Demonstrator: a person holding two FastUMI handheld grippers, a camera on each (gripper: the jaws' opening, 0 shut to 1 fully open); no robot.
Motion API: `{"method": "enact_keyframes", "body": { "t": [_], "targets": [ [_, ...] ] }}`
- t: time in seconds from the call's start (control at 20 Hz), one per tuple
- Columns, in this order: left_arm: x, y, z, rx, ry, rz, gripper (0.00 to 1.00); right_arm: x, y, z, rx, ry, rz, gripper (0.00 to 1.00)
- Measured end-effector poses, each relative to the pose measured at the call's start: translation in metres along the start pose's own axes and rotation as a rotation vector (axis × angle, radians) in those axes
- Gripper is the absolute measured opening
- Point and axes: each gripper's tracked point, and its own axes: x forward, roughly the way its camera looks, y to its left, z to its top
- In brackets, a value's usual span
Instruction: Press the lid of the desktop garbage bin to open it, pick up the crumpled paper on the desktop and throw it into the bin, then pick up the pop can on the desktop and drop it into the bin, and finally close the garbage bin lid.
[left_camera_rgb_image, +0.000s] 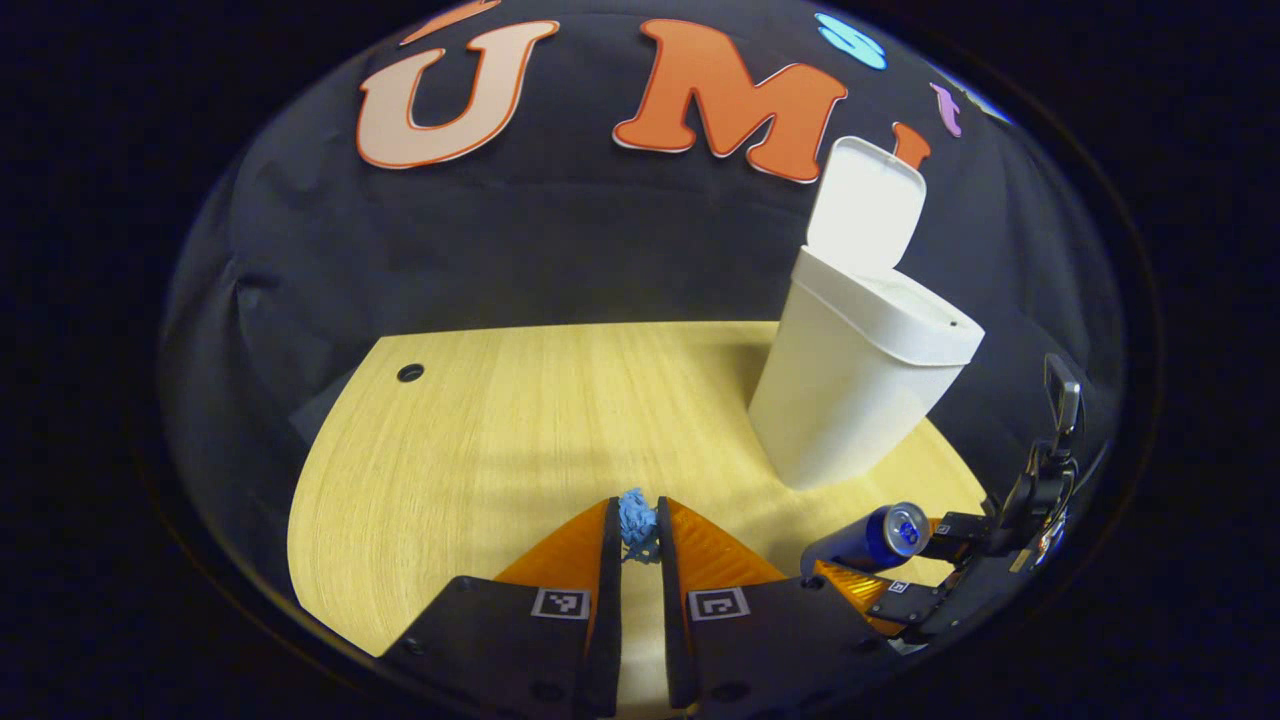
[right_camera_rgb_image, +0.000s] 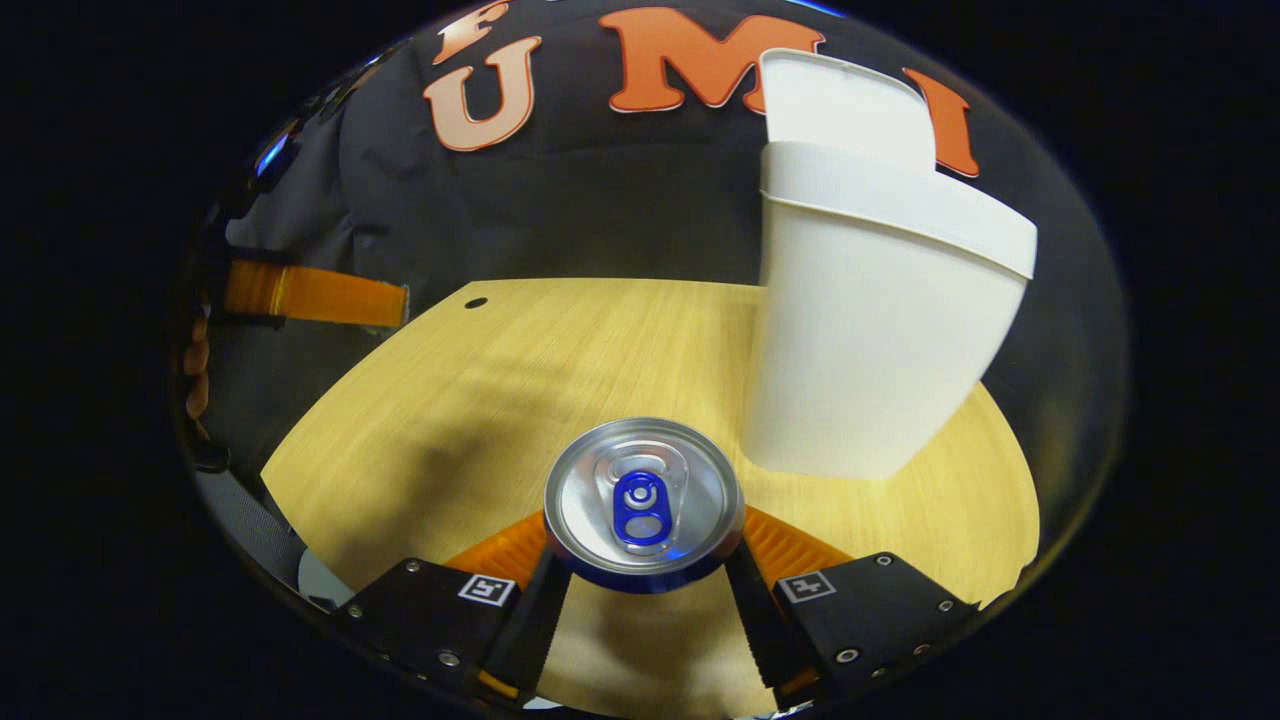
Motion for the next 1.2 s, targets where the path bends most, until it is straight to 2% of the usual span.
{"method": "enact_keyframes", "body": {
  "t": [0.45, 1.2],
  "targets": [
    [0.023, -0.084, 0.065, 0.122, -0.116, -0.148, 0.22, -0.004, -0.003, 0.001, 0.063, -0.011, -0.082, 0.8],
    [0.055, -0.2, 0.148, 0.273, -0.245, -0.328, 0.22, -0.014, -0.013, 0.01, 0.152, -0.03, -0.19, 0.8]
  ]
}}
